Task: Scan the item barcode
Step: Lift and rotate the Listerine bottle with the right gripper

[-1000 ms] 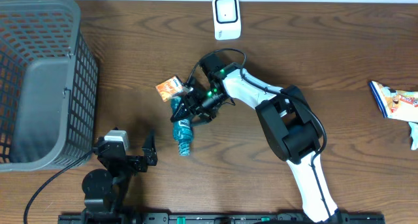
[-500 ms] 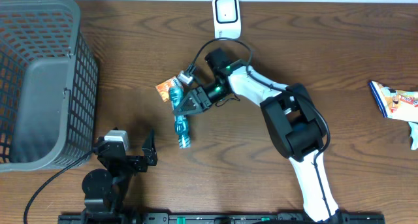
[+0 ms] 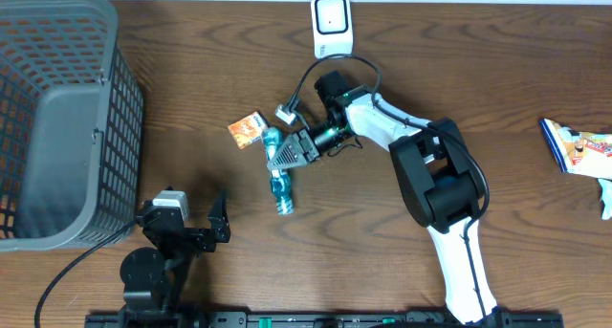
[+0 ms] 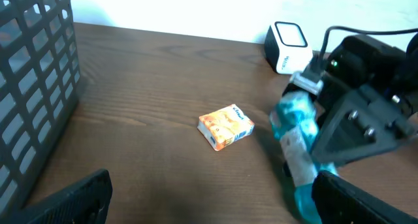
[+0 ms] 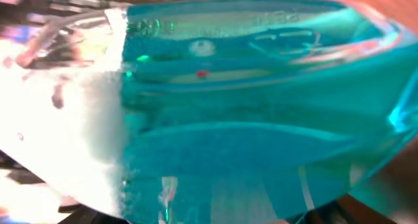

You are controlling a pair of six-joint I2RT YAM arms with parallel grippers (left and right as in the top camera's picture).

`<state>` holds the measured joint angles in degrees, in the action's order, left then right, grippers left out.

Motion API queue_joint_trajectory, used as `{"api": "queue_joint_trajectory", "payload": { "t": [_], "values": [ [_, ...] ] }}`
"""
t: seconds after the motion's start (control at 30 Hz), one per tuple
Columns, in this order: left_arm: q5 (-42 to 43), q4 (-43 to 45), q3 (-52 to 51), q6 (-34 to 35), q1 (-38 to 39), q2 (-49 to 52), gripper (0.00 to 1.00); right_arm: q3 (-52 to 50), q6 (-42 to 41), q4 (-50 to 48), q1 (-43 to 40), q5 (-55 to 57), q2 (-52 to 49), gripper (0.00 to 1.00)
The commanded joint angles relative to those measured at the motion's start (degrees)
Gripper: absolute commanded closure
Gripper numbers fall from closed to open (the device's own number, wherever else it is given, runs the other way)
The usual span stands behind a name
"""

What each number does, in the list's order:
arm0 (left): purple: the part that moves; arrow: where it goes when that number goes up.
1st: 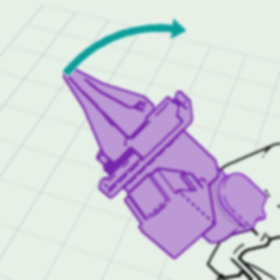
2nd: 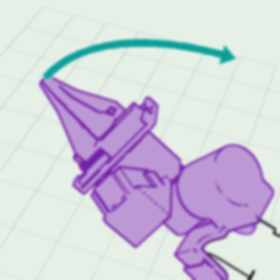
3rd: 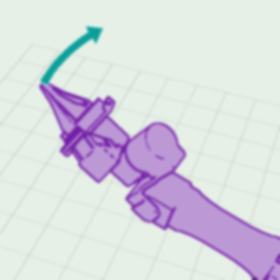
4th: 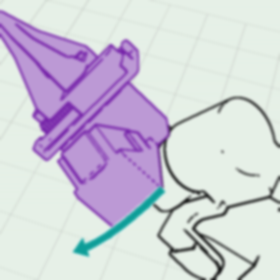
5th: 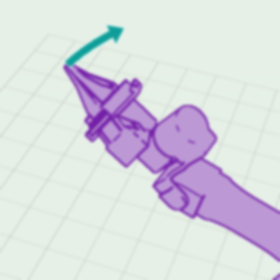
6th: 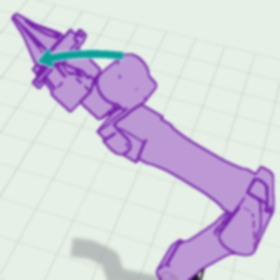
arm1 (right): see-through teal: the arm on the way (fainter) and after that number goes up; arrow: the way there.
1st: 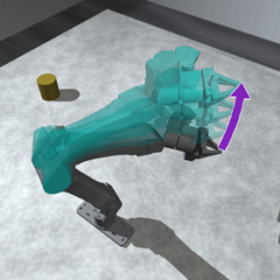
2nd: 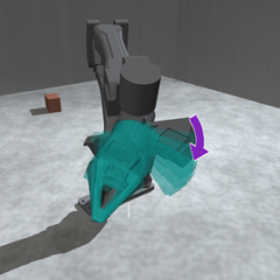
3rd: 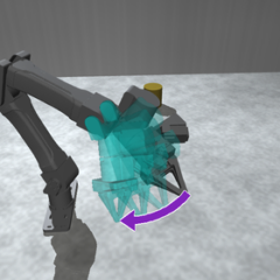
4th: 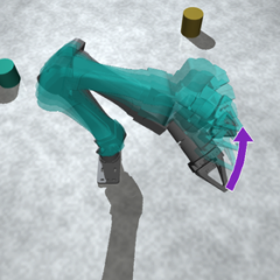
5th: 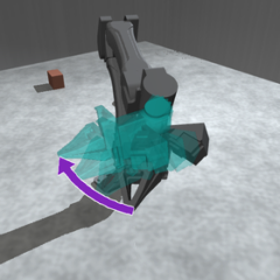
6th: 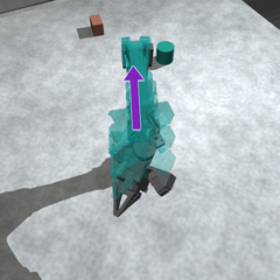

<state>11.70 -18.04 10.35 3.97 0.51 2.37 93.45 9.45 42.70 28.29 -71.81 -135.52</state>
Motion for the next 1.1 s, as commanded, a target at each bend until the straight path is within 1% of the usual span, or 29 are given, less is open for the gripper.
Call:
{"api": "queue_joint_trajectory", "payload": {
  "t": [0.0, 0.2, 0.3, 0.4, 0.47, 0.63, 0.67, 0.7, 0.73, 0.8, 0.9, 0.97, 1.0, 1.07],
  "values": [
    [0.3, 0.0, 0.7, -1.2, 0.2, -0.2, 0.02, -0.5, 1.2, 1.4, -0.1, 7.7, 0.4, 0.83],
    [0.3, 0.1, 0.7, -1.2, 0.2, -0.2, 0.02, -0.5, 0.3, 3.4, -0.1, 13.0, 0.4, 0.77],
    [0.3, 0.1, 0.7, -1.2, 0.2, -0.2, 0.02, -0.5, 0.3, 4.4, -0.1, 14.3, 0.4, 0.77],
    [0.3, 0.1, 0.7, -1.2, 0.2, -0.2, 0.02, -0.5, 0.3, 4.9, -0.3, 14.4, 0.4, 0.8],
    [0.3, 0.1, 0.7, -1.2, 0.2, -0.2, 0.02, -0.5, 0.5, 4.9, -0.5, 15.2, 0.4, 0.8],
    [0.3, 0.1, 0.7, -1.2, 0.2, -0.2, 0.02, -0.5, 0.2, 5.2, -0.6, 21.0, 0.4, 0.8],
    [0.3, 0.1, 0.7, -1.2, 0.2, -0.2, 0.02, -0.5, -0.4, 5.4, -0.6, 22.5, 0.4, 0.78],
    [0.3, 0.1, 0.7, -1.2, 0.2, -0.2, 0.02, -0.5, -1.5, 5.4, -0.6, 24.0, 0.4, 0.75],
    [0.3, 0.1, 0.7, -1.2, 0.2, -0.2, 0.02, -0.5, -3.4, 5.3, -0.6, 26.4, 0.4, 0.65],
    [0.3, 0.1, 0.7, -1.2, 0.2, -0.2, 0.02, -0.5, -6.0, 5.3, -0.6, 29.9, 0.4, 0.56],
    [0.3, 0.1, 0.7, -1.2, 0.2, -0.2, 0.02, -0.5, -9.6, 5.4, -0.6, 34.8, 0.4, 0.49],
    [0.3, 0.1, 0.7, -1.2, 0.2, -0.2, 0.02, -0.5, -10.4, 5.6, -0.9, 35.5, 0.4, 0.37],
    [0.3, 0.1, 0.7, -1.2, 0.2, -0.2, 0.02, -0.5, -10.8, 5.8, -1.2, 35.5, 0.4, 0.32],
    [0.3, 0.0, 0.7, -1.2, 0.2, -0.2, 0.02, -0.3, -11.6, 6.4, -1.8, 35.5, 0.4, 0.28]
  ]
}}
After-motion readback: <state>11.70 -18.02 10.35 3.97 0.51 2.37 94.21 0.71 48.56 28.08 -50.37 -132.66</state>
